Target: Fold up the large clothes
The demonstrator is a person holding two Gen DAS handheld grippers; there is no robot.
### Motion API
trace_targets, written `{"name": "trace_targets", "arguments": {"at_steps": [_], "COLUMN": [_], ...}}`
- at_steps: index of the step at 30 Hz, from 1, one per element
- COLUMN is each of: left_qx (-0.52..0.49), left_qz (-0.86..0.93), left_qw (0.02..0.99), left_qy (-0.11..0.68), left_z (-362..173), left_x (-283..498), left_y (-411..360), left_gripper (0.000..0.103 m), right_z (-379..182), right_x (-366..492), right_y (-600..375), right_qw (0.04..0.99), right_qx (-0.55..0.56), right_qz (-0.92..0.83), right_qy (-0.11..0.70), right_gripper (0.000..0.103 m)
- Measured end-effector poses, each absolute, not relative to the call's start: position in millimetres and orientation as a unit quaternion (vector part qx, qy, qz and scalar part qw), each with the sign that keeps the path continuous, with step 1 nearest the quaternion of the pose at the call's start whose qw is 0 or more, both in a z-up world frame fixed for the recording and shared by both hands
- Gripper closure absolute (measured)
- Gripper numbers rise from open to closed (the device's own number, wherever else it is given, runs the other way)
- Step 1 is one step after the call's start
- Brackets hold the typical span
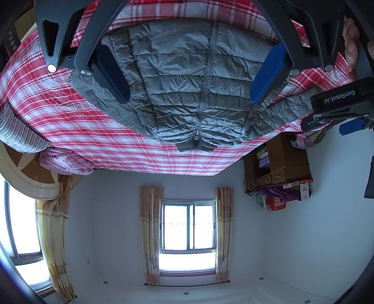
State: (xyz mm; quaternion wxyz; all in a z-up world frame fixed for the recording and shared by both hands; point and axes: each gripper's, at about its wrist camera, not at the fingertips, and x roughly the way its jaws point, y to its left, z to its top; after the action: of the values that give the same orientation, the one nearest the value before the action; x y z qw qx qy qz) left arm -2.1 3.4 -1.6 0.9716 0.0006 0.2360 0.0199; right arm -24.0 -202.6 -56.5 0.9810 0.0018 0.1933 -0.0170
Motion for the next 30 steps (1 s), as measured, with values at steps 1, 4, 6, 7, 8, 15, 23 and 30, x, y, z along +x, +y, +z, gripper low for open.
{"name": "trace_targets", "arguments": {"at_steps": [1, 4, 6, 7, 8, 15, 23, 30], "left_qx": [0.0, 0.0, 0.0, 0.0, 0.001, 0.0, 0.003, 0.009], "left_qz": [0.02, 0.02, 0.019, 0.019, 0.019, 0.021, 0.021, 0.016], "left_qw": [0.972, 0.971, 0.971, 0.972, 0.972, 0.971, 0.969, 0.967], "left_qy": [0.236, 0.236, 0.236, 0.236, 0.236, 0.239, 0.245, 0.255], "left_z": [-2, -2, -2, -2, -2, -4, -8, -21], "left_x": [-2, -2, -2, -2, -2, 0, 4, 15], "left_y": [4, 4, 5, 5, 5, 6, 3, 0], "left_gripper": [0.001, 0.001, 0.001, 0.001, 0.001, 0.001, 0.001, 0.001], "right_z": [-56, -56, -55, -57, -61, -63, -73, -75], "right_x": [-24, -24, -24, -23, -24, -23, -22, -17], "right_y": [-203, -203, -203, -202, -200, -200, -199, -206], "right_qw": [0.981, 0.981, 0.981, 0.981, 0.981, 0.98, 0.979, 0.977], "right_qx": [0.002, 0.002, 0.002, 0.001, 0.001, 0.002, 0.003, 0.005], "right_qz": [-0.017, -0.017, -0.017, -0.016, -0.016, -0.016, -0.015, -0.014], "right_qy": [0.193, 0.193, 0.194, 0.194, 0.194, 0.196, 0.204, 0.215], "right_gripper": [0.0, 0.0, 0.0, 0.0, 0.0, 0.0, 0.0, 0.0]}}
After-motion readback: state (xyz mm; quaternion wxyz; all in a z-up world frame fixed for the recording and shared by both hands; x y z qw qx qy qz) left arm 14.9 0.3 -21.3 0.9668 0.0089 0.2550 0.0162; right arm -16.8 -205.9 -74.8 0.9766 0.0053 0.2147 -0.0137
